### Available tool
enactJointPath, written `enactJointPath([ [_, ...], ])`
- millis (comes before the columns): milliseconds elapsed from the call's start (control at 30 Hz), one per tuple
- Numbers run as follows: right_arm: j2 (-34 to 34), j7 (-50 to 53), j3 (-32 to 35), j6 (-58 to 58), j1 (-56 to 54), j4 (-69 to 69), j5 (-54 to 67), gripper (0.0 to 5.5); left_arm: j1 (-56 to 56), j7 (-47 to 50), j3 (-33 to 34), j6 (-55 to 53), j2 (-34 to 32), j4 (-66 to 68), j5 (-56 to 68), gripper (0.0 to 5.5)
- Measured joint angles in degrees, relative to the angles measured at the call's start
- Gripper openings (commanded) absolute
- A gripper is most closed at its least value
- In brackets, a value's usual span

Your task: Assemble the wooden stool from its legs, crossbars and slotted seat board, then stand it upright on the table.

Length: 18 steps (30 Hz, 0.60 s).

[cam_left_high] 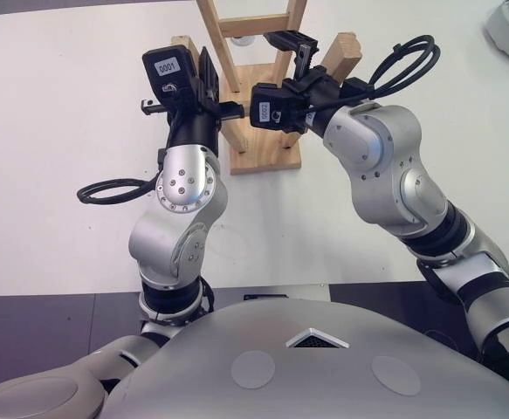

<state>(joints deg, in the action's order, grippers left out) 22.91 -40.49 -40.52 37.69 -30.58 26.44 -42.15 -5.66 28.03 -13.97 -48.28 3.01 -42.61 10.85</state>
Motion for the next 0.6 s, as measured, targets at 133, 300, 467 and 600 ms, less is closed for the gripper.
enactJointPath([
  [133,-0.86,-0.41,0.43,-0.07,0.18,-0.39,-0.72,4.33,-0.14,-0.09,-0.33,0.00,-0.01,0.31,-0.30,1.06],
  [300,-2.93,1.60,2.56,-1.52,1.22,-1.27,-0.80,4.33,-0.14,-0.25,-0.42,0.00,-0.02,0.33,-0.32,1.06],
  [467,-8.91,8.63,11.03,-3.18,1.28,-0.32,2.17,4.33,-0.25,-0.75,-0.35,0.01,-0.06,-0.11,-0.40,1.06],
  [600,-12.61,10.69,13.41,-4.59,1.30,2.24,5.30,4.33,-0.16,-1.30,0.18,-0.02,-0.06,-0.42,-0.38,1.44],
])
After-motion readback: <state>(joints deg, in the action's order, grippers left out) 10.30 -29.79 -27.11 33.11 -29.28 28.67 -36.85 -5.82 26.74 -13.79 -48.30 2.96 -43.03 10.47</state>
